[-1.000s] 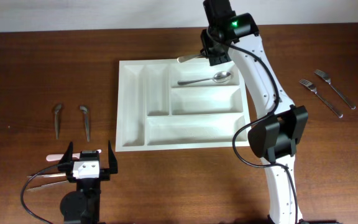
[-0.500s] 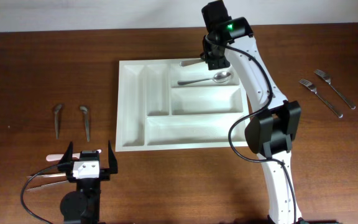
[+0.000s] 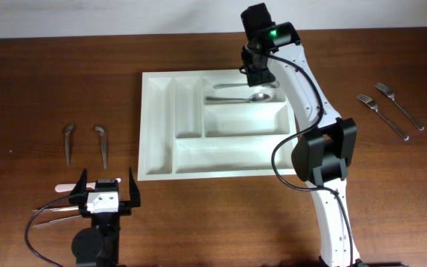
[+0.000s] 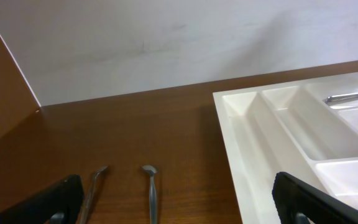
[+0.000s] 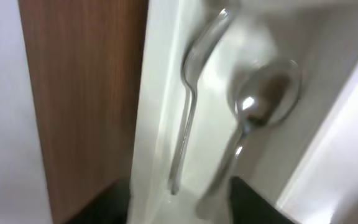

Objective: Pack container
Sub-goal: 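Carry the second spoon into the top-right compartment beside the first, then release the spoon and move the right gripper to the forks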

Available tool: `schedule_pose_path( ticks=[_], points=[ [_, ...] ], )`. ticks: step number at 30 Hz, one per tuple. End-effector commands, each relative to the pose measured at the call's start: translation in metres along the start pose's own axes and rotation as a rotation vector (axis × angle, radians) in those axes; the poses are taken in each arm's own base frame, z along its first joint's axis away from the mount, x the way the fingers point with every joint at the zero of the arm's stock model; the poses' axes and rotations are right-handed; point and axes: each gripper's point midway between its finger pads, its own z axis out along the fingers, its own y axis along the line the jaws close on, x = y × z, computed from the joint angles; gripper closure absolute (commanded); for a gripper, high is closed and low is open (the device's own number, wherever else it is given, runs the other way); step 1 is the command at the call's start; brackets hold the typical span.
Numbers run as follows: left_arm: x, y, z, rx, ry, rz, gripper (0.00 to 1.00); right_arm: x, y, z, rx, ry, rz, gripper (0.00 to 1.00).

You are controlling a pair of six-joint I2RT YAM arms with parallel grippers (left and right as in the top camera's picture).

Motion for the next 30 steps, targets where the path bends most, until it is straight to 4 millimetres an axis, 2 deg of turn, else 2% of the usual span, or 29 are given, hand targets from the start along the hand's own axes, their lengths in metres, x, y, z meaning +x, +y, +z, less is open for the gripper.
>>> schedule_pose_path(
  ticks=[1,5,9,13,16,17,24,27,30],
  points=[
    [0.001,0.003,0.000,-0.018,-0.001,-0.010,0.01,-0.025,0.002,0.004,0.002,-0.020,-0.134,0.34],
    [0.001,0.003,0.000,-0.018,-0.001,-0.010,0.01,-0.061,-0.004,-0.003,0.029,-0.039,-0.221,0.16],
    [0.001,0.003,0.000,-0.018,-0.001,-0.010,0.01,-0.122,-0.011,-0.021,0.043,-0.076,-0.334,0.01],
    [0.002,0.003,0.000,-0.018,-0.001,-0.010,0.01,-0.197,-0.022,-0.038,0.051,-0.126,-0.515,0.01],
    [0.001,0.003,0.000,-0.018,-0.001,-0.010,0.01,-0.247,-0.041,-0.044,0.067,-0.126,-0.562,0.01],
    [0.001,0.003,0.000,-0.017,-0.001,-0.010,0.01,-0.258,-0.048,-0.045,0.068,-0.107,-0.592,0.01],
    [0.001,0.003,0.000,-0.018,-0.001,-0.010,0.01,-0.315,-0.101,-0.055,0.107,-0.003,-0.931,0.01],
    [0.002,0.003,0.000,-0.018,-0.001,-0.010,0.01,-0.329,-0.115,-0.058,0.125,0.018,-1.118,0.01],
    [0.001,0.003,0.000,-0.018,-0.001,-0.010,0.01,-0.333,-0.128,-0.060,0.141,0.061,-1.293,0.01]
  ],
)
